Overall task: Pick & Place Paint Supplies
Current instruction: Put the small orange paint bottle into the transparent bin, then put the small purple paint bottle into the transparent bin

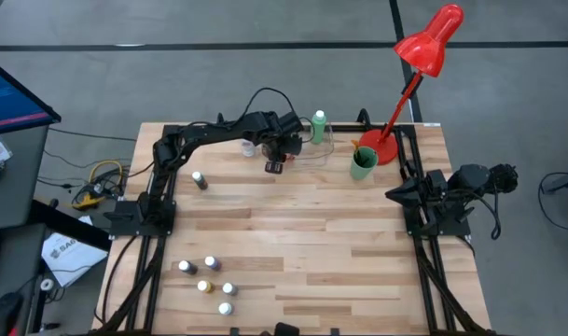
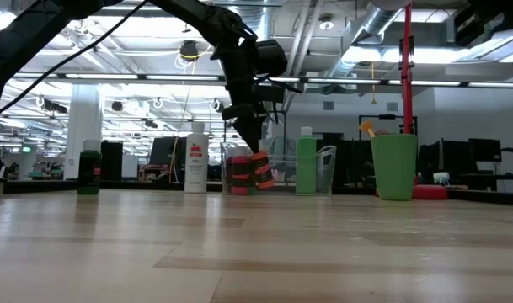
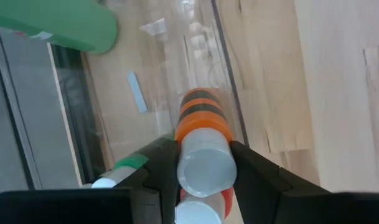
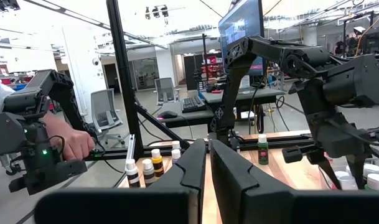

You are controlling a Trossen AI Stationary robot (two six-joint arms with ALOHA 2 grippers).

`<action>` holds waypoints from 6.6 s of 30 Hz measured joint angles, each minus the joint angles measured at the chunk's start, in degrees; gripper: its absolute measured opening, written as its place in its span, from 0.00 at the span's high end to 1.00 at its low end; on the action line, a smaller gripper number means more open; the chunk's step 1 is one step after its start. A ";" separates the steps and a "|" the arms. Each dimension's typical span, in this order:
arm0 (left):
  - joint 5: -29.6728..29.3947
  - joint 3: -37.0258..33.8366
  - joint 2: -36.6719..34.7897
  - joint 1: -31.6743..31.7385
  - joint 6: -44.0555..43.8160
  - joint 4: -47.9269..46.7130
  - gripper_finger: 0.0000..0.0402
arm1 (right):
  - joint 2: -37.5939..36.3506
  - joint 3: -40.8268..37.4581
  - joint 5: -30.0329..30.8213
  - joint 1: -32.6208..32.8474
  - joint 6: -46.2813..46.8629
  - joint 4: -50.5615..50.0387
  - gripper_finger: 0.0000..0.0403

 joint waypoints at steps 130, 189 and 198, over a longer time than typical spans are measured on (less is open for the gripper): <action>-2.10 -31.00 -54.29 -39.98 -103.08 -24.32 0.63 | 0.00 -0.02 0.01 0.00 0.01 0.02 0.95; 4.61 -47.67 -39.80 -59.74 -97.12 -3.90 0.25 | -0.01 -0.02 0.01 0.00 -0.01 0.00 0.95; 3.65 -47.67 -39.80 -59.72 -97.06 -3.87 0.49 | 0.00 -0.02 0.01 -0.01 0.01 0.00 0.95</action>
